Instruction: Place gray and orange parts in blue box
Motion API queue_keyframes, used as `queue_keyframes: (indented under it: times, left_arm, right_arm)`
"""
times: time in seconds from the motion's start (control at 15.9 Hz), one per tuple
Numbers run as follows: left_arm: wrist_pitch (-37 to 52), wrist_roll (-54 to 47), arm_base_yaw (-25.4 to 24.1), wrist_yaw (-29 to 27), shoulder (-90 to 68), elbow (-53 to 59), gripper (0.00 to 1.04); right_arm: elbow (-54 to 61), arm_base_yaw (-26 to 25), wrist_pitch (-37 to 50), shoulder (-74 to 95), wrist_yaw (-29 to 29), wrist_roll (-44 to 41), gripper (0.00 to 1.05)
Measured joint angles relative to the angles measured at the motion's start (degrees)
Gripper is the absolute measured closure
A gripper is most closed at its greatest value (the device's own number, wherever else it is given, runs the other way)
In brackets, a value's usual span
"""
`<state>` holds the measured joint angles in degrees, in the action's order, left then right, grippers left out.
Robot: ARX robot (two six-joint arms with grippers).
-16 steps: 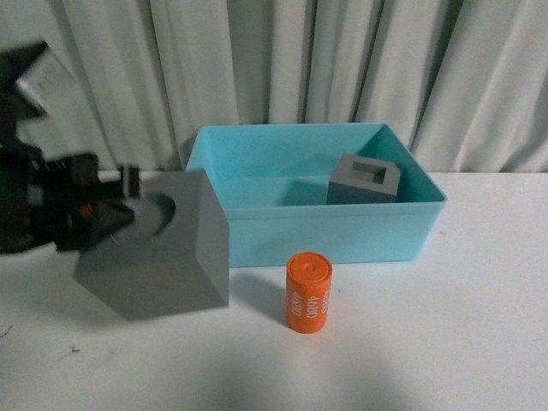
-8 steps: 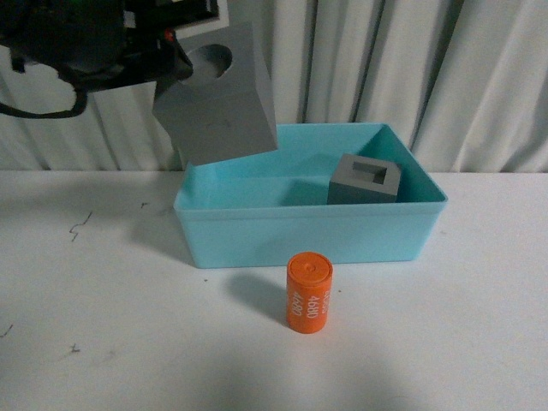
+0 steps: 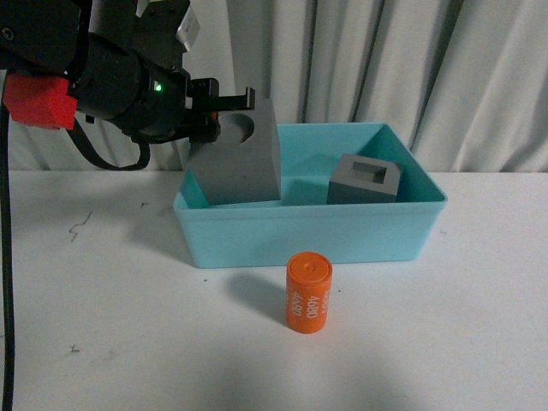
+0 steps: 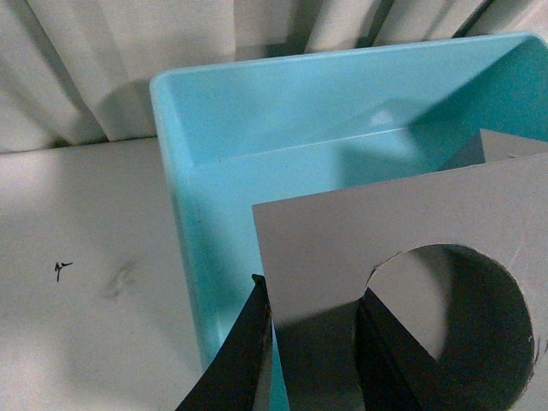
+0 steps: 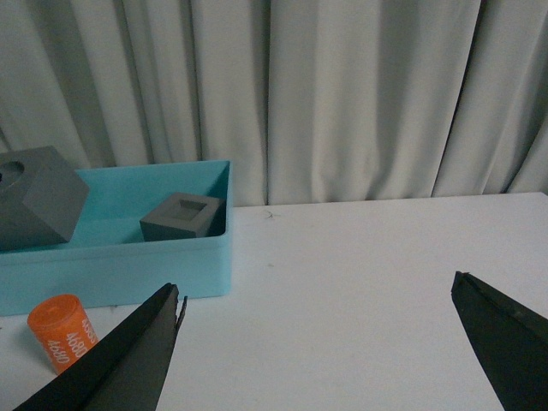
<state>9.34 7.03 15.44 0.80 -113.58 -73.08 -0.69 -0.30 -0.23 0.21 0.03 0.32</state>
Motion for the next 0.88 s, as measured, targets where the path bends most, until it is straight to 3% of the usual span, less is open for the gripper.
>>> queue_keyframes:
  times: [0.25, 0.32, 0.63, 0.76, 0.82, 0.88]
  left_arm:
    - [0.72, 0.11, -0.50, -1.11, 0.00, 3.96, 0.83]
    - [1.11, 0.22, -0.70, -1.11, 0.13, 4.72, 0.78]
    - [0.26, 5.46, -3.37, 1.03, 15.19, 16.35, 0.23]
    - [-5.01, 10.95, -7.43, 4.42, 29.83, 25.53, 0.05]
    - [-8.63, 13.55, -10.75, 5.66, 38.21, 30.53, 0.08]
    - [-20.81, 18.14, -21.38, 9.40, 57.09, 40.79, 0.07]
  right_arm:
    - [0.02, 0.00, 0.00, 0.00, 0.00, 0.00, 0.06]
    - [0.00, -0.02, 0.00, 0.00, 0.00, 0.00, 0.06]
    - [0.02, 0.00, 0.00, 0.00, 0.00, 0.00, 0.06]
    - [0.02, 0.00, 0.02, 0.00, 0.00, 0.00, 0.06]
    - [0.02, 0.00, 0.00, 0.00, 0.00, 0.00, 0.06]
    - [0.02, 0.00, 0.00, 0.00, 0.00, 0.00, 0.06]
